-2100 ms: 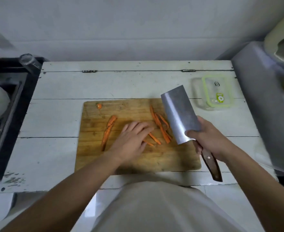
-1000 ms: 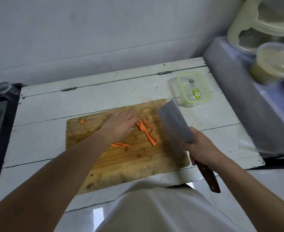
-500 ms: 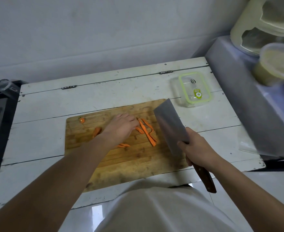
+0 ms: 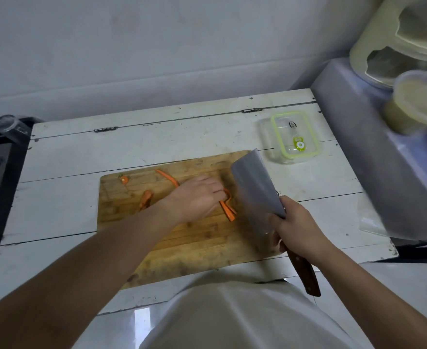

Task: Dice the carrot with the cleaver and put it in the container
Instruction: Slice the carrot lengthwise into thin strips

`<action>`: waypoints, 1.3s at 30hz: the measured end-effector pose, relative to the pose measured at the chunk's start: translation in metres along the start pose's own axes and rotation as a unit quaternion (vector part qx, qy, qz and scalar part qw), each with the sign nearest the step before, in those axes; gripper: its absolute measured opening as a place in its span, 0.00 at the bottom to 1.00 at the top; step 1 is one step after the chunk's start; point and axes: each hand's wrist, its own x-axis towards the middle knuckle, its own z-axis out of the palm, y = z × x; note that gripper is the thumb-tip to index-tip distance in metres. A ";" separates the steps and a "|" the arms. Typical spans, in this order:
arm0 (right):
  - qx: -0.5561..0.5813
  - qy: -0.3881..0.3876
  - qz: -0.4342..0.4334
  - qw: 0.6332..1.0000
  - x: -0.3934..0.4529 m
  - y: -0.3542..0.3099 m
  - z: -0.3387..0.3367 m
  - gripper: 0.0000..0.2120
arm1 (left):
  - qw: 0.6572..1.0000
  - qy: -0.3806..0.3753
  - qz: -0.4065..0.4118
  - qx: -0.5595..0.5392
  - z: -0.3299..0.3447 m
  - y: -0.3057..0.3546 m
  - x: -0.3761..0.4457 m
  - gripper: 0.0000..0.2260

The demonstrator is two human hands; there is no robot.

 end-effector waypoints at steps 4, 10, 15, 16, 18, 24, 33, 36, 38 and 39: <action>0.043 0.012 0.008 0.999 -0.001 0.002 -0.009 0.05 | 0.992 -0.102 -0.076 0.004 -0.011 0.009 0.000 0.08; 0.060 0.004 0.001 0.998 0.004 -0.001 -0.007 0.06 | 0.945 -0.217 -0.242 -0.039 -0.011 0.028 -0.004 0.08; 0.029 -0.012 -0.014 0.999 0.011 -0.006 0.000 0.04 | 0.894 -0.064 -0.396 -0.200 -0.026 0.020 -0.004 0.09; 0.019 -0.011 -0.018 1.000 0.012 -0.007 0.002 0.03 | 0.839 -0.003 -0.463 -0.286 -0.035 0.017 -0.010 0.09; -0.008 -0.015 -0.037 0.999 0.011 -0.009 0.011 0.07 | 0.681 0.111 -0.554 -0.467 -0.048 0.017 -0.026 0.06; -0.146 -0.053 -0.075 0.985 0.025 -0.009 0.052 0.11 | 0.403 0.139 -0.614 -0.664 -0.036 0.077 -0.031 0.06; -0.209 -0.007 -0.054 0.976 0.055 -0.004 0.025 0.11 | 0.497 0.030 -0.661 -0.561 0.001 0.083 0.013 0.12; -0.215 -0.035 -0.065 0.974 0.054 -0.005 0.022 0.07 | 0.468 -0.004 -0.652 -0.597 -0.006 0.085 -0.009 0.12; -0.220 -0.035 -0.074 0.972 0.049 -0.005 0.021 0.06 | 0.403 0.070 -0.648 -0.642 -0.006 0.089 -0.023 0.06; -0.218 -0.032 -0.078 0.972 0.044 -0.004 0.021 0.06 | 0.357 0.123 -0.644 -0.665 -0.005 0.091 -0.027 0.03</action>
